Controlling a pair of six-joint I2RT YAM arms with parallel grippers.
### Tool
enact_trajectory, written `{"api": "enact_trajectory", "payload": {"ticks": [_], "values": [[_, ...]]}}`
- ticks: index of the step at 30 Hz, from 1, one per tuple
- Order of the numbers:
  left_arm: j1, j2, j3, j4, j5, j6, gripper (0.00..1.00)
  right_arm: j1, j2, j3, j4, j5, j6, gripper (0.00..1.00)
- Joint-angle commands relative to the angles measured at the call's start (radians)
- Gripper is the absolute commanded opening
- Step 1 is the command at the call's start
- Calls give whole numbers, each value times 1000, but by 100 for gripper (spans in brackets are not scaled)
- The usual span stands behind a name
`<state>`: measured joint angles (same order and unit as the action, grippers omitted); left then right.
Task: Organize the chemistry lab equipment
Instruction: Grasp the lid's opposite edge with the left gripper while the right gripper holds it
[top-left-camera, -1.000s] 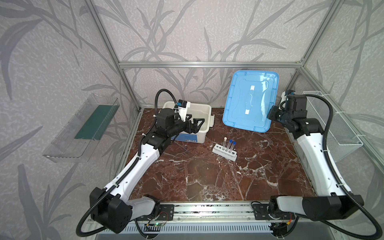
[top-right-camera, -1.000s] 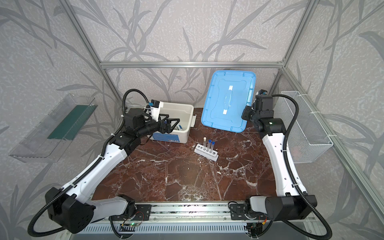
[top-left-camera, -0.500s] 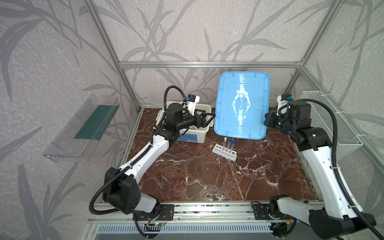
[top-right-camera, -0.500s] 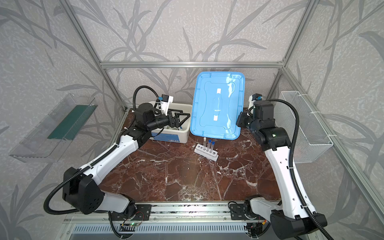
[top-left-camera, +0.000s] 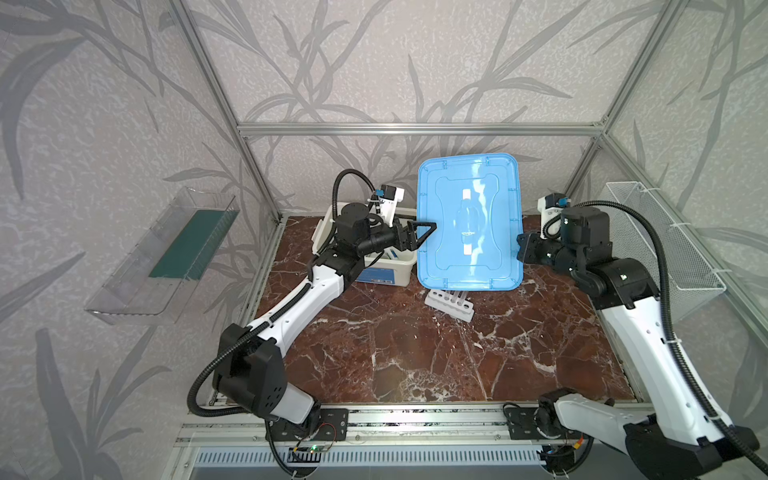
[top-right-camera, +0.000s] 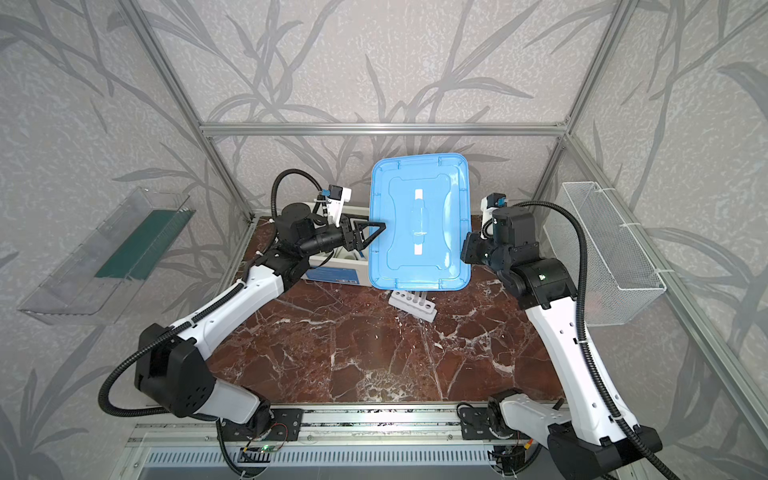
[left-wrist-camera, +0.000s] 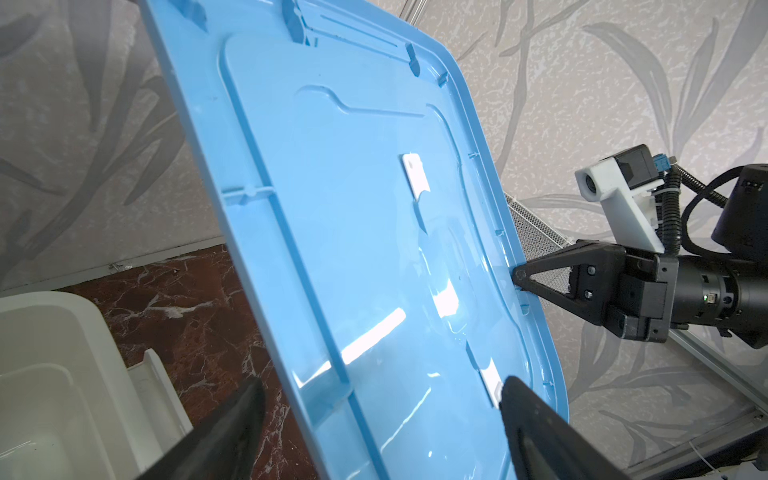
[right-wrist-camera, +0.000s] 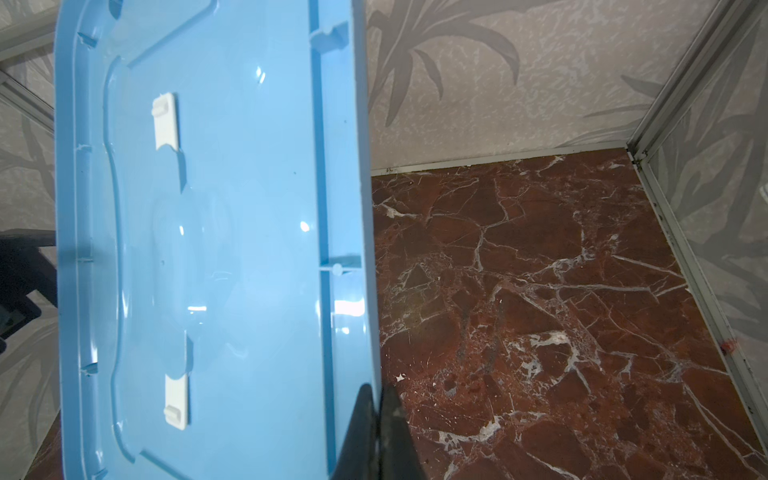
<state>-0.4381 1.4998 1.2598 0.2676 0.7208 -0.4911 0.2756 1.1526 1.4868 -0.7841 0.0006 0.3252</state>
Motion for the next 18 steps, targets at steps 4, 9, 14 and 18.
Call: {"api": "enact_trajectory", "payload": {"ticks": [4, 9, 14, 18], "values": [[-4, 6, 39, 89, 40, -36, 82, 34, -16, -23, 61, 15, -6, 0], [-5, 6, 35, 123, 51, -58, 70, 47, -14, -56, 96, 24, -17, 0], [-5, -2, 32, 142, 59, -74, 58, 49, -9, -82, 132, 20, -17, 0], [-10, -17, 22, 166, 64, -99, 50, 54, 2, -115, 170, 15, -11, 0]]}}
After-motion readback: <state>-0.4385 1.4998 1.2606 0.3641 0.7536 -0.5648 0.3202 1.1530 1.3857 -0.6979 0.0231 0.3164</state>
